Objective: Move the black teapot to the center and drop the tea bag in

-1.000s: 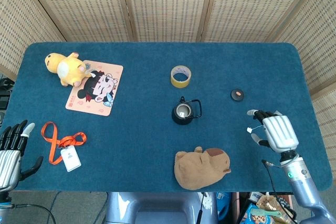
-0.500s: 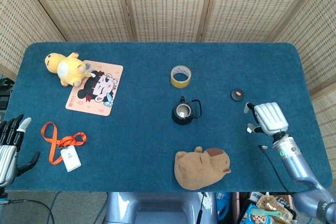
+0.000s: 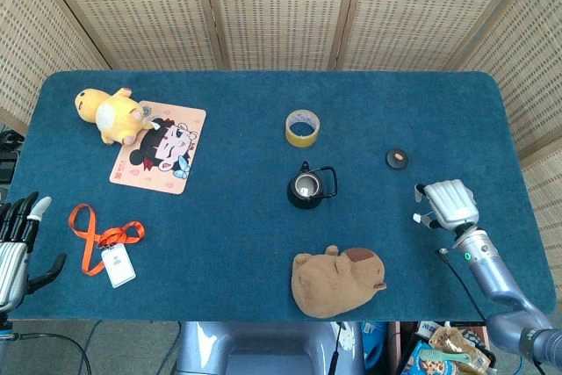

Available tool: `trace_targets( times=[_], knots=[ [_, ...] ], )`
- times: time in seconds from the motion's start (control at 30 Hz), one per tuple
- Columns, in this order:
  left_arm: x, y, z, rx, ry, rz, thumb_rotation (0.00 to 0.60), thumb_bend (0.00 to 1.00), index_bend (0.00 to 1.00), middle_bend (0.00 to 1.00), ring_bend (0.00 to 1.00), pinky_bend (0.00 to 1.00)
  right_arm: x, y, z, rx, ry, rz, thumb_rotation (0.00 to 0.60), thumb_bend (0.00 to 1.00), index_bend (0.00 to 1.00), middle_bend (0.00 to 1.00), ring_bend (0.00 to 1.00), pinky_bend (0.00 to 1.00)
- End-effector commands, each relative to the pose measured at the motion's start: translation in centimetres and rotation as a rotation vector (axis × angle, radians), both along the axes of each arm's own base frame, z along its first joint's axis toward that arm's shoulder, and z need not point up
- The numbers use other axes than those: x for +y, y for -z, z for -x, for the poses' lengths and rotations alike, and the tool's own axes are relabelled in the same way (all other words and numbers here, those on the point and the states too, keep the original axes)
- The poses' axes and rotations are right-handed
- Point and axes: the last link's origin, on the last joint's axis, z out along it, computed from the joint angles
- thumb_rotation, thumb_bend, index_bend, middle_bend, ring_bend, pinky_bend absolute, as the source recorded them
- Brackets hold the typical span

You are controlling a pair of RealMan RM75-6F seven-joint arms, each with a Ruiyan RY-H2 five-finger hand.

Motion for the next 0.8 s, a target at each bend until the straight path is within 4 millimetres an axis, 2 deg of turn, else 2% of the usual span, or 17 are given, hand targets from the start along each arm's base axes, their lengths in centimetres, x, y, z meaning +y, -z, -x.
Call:
trace_targets(
  times=[0.03,0.4,0.8],
  knots=[
    [0.0,0.0,0.1,-0.001,-0.005,0.0,0.6,0.34,0.0,0.0,0.0,0.0,-0.1,0.8,0.4,0.014,0.013,-0.019,0.6,0.43,0.52,0.92,0.99,0.99],
    [0.0,0.2,0.5,-0.006,-0.024,0.009,0.6,0.34,0.0,0.0,0.0,0.0,-0.7,2.9,1.3,0.05,0.045,-0.07,0.6,0.46,0.54,0.92,0.99,0.99],
    [0.1,0.3,0.9,-0.008,-0.037,0.012,0.6,0.34,0.0,0.0,0.0,0.0,-1.5,4.2,2.0,0.076,0.078,-0.084,0.6,0.47,0.55,0.92,0.99,0.99]
  ],
)
